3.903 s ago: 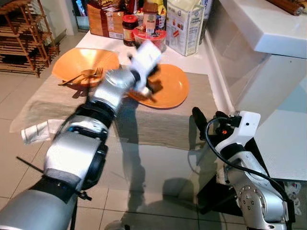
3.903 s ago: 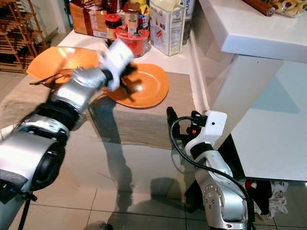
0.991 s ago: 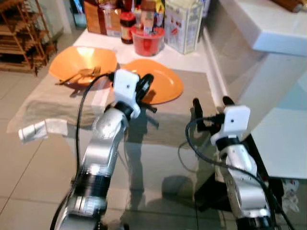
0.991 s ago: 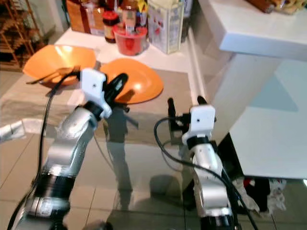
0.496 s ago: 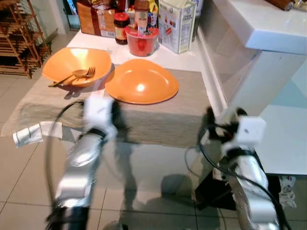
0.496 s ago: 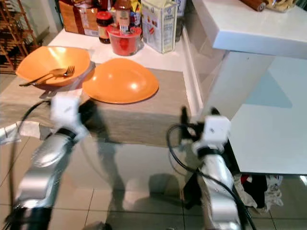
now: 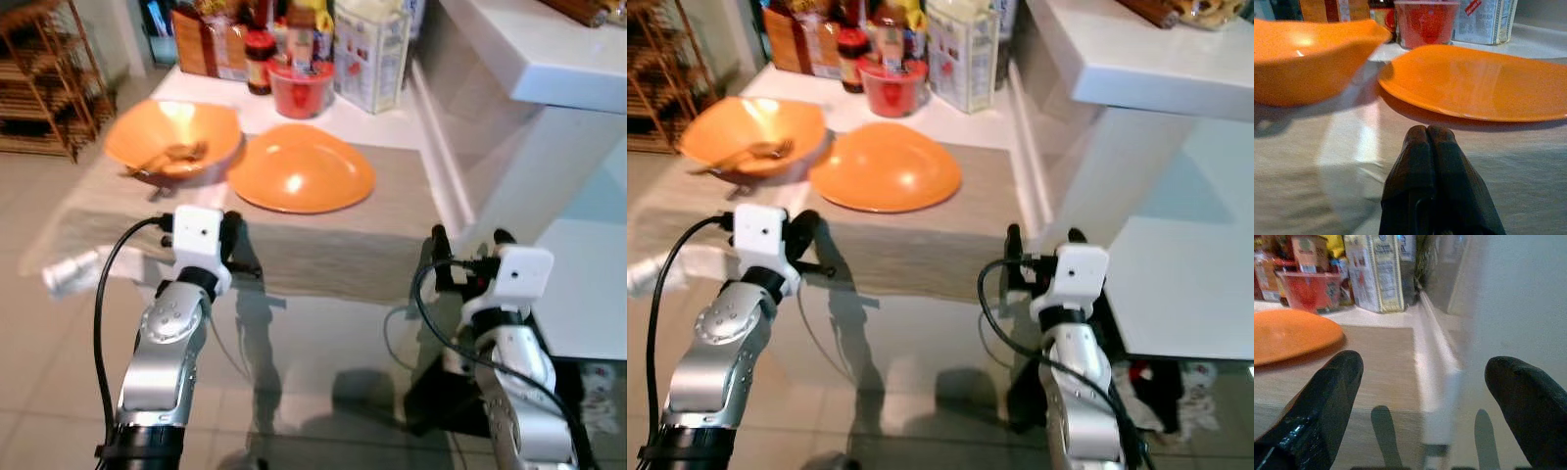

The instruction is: Setting the table

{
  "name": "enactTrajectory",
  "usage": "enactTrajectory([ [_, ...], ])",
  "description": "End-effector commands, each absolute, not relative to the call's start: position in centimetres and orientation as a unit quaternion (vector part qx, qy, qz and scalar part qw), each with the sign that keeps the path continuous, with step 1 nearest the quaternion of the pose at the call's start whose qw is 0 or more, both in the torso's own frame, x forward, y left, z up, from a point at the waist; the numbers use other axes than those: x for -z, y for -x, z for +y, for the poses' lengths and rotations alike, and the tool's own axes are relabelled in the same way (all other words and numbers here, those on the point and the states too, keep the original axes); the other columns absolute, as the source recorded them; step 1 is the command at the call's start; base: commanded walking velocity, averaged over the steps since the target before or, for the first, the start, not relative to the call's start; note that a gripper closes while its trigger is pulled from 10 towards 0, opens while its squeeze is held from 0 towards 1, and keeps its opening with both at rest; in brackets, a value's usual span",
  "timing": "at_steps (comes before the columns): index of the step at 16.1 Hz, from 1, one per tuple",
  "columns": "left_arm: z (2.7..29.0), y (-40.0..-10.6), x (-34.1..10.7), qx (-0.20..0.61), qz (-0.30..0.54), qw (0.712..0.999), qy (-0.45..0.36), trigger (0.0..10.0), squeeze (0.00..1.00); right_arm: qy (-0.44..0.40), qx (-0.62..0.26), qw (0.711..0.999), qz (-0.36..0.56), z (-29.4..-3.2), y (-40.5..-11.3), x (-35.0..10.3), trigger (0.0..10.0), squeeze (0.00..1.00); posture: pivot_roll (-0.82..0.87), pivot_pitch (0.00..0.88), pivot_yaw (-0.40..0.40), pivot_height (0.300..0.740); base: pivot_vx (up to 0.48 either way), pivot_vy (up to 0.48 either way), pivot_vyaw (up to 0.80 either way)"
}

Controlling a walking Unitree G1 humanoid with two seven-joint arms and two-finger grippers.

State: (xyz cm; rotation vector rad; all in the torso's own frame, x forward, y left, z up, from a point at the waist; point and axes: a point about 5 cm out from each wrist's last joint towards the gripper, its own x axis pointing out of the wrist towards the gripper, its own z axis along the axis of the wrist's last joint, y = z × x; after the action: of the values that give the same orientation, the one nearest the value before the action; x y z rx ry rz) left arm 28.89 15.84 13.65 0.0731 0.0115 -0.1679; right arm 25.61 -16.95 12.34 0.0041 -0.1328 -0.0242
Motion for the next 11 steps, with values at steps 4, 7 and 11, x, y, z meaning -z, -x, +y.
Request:
enactTrajectory([
  [4,15.7,-29.6,-14.1,0.094,0.006,0.994,-0.051,10.0,0.00,-0.008,0.008,0.998,-0.055,-16.6,-26.0,-11.8,10.0,0.00,0.06,0.000,-0.022,0.740,0.000,0.480,-0.80],
  [7,15.5,-30.0,-14.4,0.102,-0.002,0.993,-0.058,10.0,0.00,0.002,0.004,0.999,-0.053,-16.4,-26.2,-11.6,10.0,0.00,0.06,0.000,-0.023,0.740,0.000,0.480,-0.26],
  [11,14.8,-29.7,-14.7,0.116,-0.015,0.991,-0.067,10.0,0.00,0.000,0.000,0.999,-0.050,-16.2,-26.2,-11.3,10.0,0.00,0.07,0.000,-0.024,0.740,0.000,0.240,0.00],
])
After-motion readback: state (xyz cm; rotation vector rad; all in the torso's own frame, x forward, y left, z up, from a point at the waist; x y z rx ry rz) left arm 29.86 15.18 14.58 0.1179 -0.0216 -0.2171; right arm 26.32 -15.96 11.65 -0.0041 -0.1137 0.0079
